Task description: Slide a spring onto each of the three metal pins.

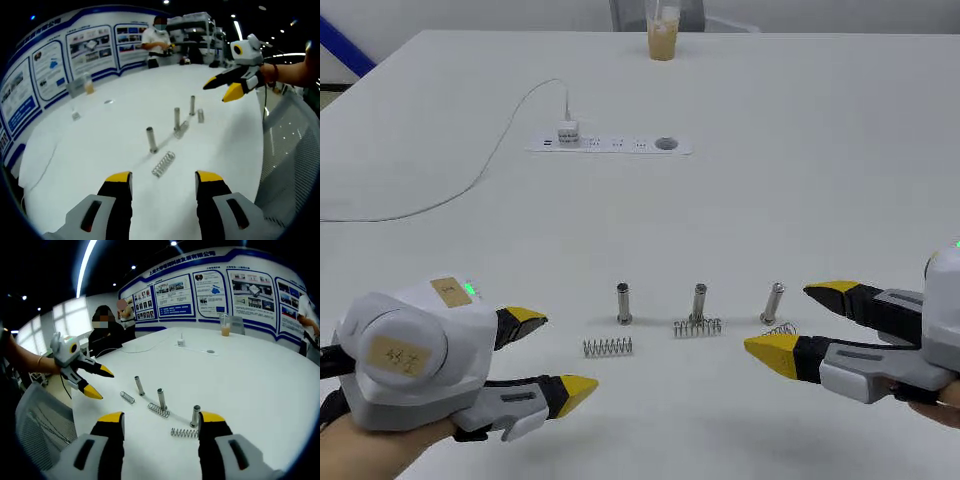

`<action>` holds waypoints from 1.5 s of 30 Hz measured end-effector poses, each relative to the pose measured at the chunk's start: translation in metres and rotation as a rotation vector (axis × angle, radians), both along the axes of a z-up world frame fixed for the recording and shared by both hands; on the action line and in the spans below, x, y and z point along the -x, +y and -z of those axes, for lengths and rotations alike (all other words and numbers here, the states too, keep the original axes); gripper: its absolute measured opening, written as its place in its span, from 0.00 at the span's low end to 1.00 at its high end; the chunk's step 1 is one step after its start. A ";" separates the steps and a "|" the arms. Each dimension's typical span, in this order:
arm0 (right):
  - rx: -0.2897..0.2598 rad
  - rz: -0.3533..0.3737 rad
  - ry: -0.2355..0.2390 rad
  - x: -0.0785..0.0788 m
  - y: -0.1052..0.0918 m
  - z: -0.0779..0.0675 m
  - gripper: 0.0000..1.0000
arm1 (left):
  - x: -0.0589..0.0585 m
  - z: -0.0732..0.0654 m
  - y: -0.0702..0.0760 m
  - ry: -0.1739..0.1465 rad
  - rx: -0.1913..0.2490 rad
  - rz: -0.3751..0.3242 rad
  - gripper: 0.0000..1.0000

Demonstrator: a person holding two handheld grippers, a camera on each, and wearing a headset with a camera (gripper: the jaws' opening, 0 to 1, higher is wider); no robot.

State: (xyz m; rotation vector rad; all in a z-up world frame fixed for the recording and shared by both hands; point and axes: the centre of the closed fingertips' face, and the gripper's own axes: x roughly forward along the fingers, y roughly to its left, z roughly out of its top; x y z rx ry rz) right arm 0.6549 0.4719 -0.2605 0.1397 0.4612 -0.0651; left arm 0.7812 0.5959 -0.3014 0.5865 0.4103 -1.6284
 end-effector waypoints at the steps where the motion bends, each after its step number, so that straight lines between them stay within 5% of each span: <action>1: 0.000 -0.001 0.003 0.001 0.001 0.000 0.61 | 0.000 0.001 -0.001 0.004 0.001 0.008 0.51; 7: -0.008 0.004 0.015 0.007 0.002 0.004 0.61 | -0.001 0.010 -0.006 0.024 0.002 0.045 0.46; 22: -0.031 0.020 0.030 0.014 0.004 0.010 0.60 | -0.002 0.030 -0.022 0.010 -0.030 0.131 0.30; 30: -0.041 0.029 0.040 0.017 0.004 0.014 0.59 | -0.004 0.037 -0.031 -0.008 -0.039 0.172 0.28; 45: -0.039 0.040 0.049 0.018 0.001 0.017 0.57 | -0.002 0.040 -0.032 0.006 -0.060 0.228 0.15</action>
